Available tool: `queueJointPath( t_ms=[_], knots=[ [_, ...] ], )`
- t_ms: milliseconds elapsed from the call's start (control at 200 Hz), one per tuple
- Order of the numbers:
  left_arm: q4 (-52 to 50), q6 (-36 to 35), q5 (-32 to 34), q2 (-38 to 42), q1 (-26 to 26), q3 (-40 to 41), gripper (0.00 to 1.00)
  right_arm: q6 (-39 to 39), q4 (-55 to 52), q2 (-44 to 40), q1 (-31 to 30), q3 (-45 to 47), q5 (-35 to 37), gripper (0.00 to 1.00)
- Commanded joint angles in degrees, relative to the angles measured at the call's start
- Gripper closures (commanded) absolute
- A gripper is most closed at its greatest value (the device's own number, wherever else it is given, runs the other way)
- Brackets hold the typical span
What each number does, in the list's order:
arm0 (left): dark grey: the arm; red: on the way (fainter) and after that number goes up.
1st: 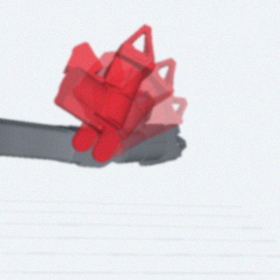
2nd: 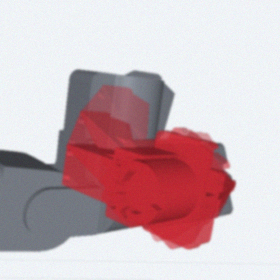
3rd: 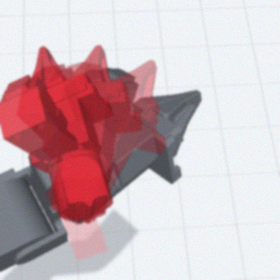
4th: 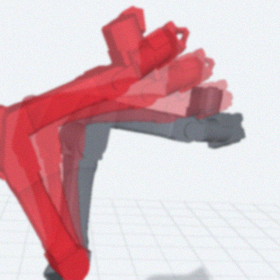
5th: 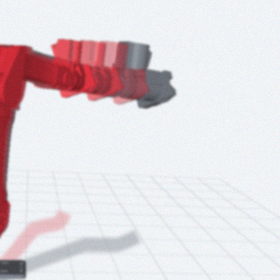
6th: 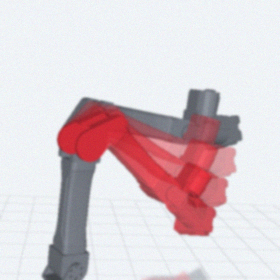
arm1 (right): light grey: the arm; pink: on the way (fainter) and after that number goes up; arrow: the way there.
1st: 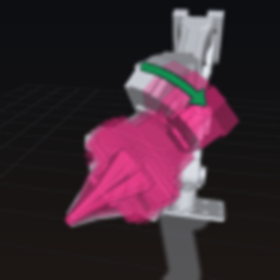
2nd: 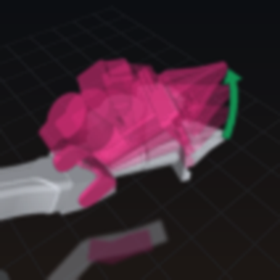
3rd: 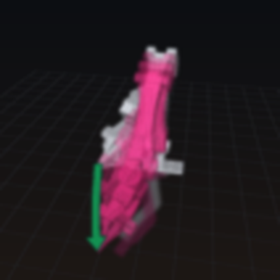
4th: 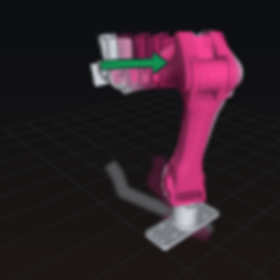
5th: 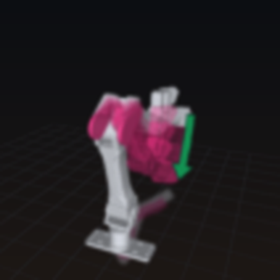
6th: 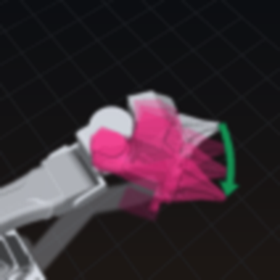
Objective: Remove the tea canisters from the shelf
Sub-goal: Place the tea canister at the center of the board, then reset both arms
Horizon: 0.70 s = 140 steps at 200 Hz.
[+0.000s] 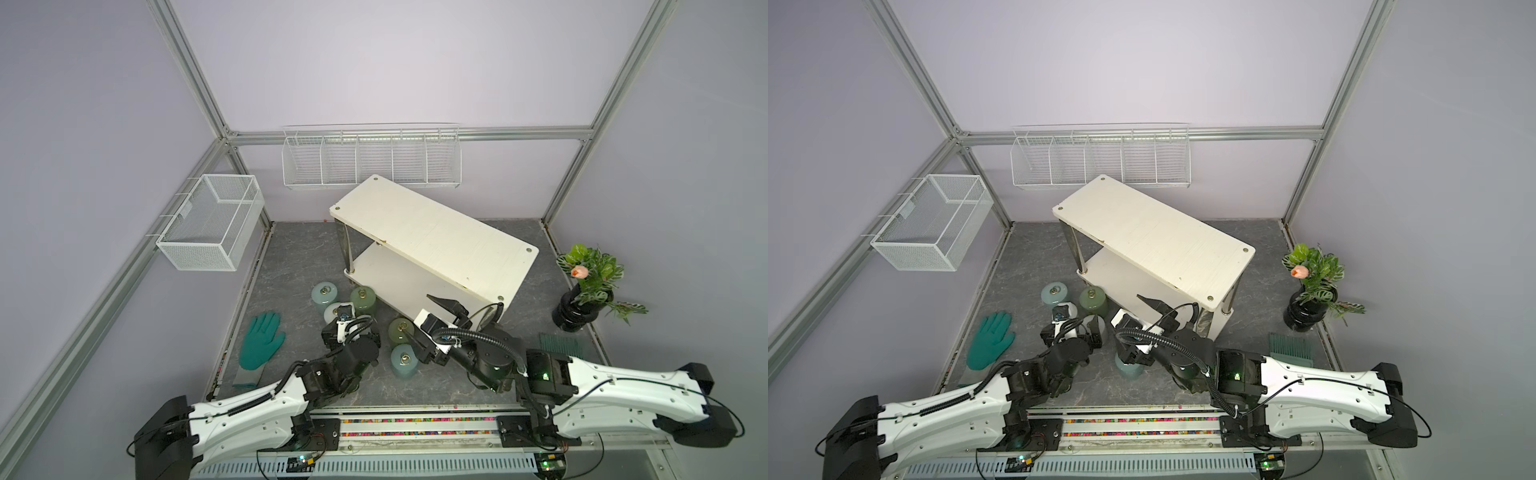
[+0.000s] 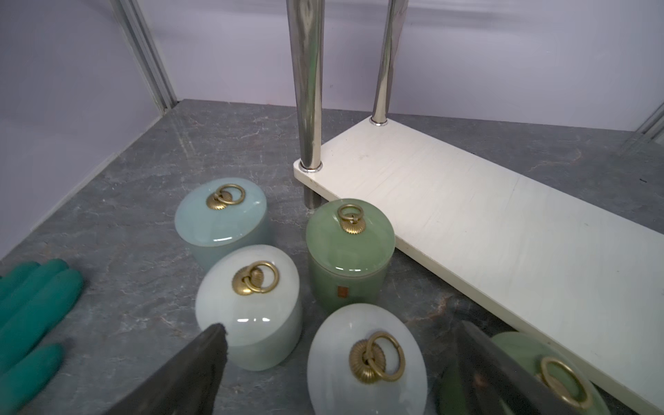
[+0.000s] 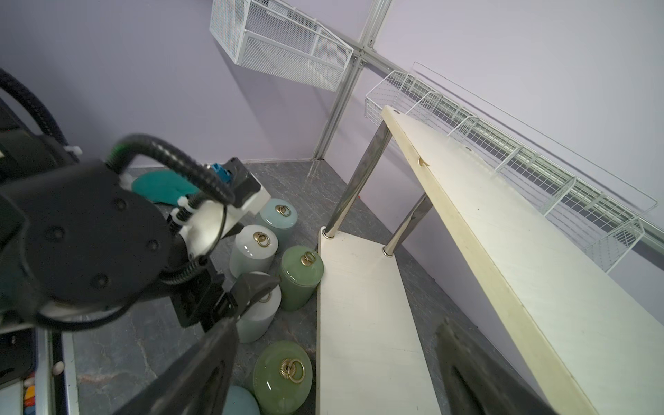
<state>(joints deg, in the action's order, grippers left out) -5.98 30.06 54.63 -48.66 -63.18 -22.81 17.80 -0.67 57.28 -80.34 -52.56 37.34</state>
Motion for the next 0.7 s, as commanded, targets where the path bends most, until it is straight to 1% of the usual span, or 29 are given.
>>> queueJointPath(
  t_ms=[0,40,60,140,205,255,320,370,410,495,595,695],
  knots=[
    [-6.1,-5.5,1.1,4.7,-0.3,-3.3,0.00,-1.8,-2.2,-0.4,0.3,-1.7,-0.3,0.11],
    [-6.9,-7.0,1.3,5.2,-0.3,-4.3,0.00,-2.1,-2.9,-0.6,0.3,-1.8,-0.2,0.11],
    [-7.3,-8.1,1.5,6.9,-0.3,-4.8,0.00,-2.4,-3.4,-0.6,0.2,-1.8,0.0,0.11],
    [-5.7,-12.1,3.3,7.6,-0.2,-5.9,0.00,-3.6,-5.3,-1.1,0.2,-1.9,0.6,0.11],
    [-7.4,-11.4,4.2,7.6,0.9,-7.8,0.00,-4.5,-7.1,-1.5,0.1,-1.8,1.4,0.11],
    [-7.6,-12.6,0.8,7.8,3.3,-8.8,0.00,-5.3,-8.4,-2.0,-0.1,-1.6,2.1,0.11],
    [-7.5,-12.7,-4.8,8.3,8.1,-9.6,0.00,-6.2,-9.9,-2.7,-0.4,-1.3,2.2,0.11],
    [-6.8,-12.7,-7.1,9.1,10.5,-9.6,0.00,-7.1,-11.1,-3.5,-0.7,-1.0,2.2,0.11],
    [-5.5,-13.8,-7.9,9.8,11.2,-9.3,0.00,-7.8,-12.6,-4.0,-1.1,-1.0,2.2,0.11],
    [-5.0,-15.5,-7.4,10.1,12.1,-9.9,0.00,-9.0,-16.0,-5.3,-2.4,-0.8,2.5,0.11],
    [-5.8,-16.2,-8.1,8.0,13.5,-11.5,0.00,-9.4,-18.5,-6.8,-5.0,-0.9,4.2,0.11],
    [-5.1,-16.8,-9.3,5.8,14.3,-12.2,0.00,-7.7,-18.6,-7.9,-7.6,-1.3,5.6,0.11]
  ],
)
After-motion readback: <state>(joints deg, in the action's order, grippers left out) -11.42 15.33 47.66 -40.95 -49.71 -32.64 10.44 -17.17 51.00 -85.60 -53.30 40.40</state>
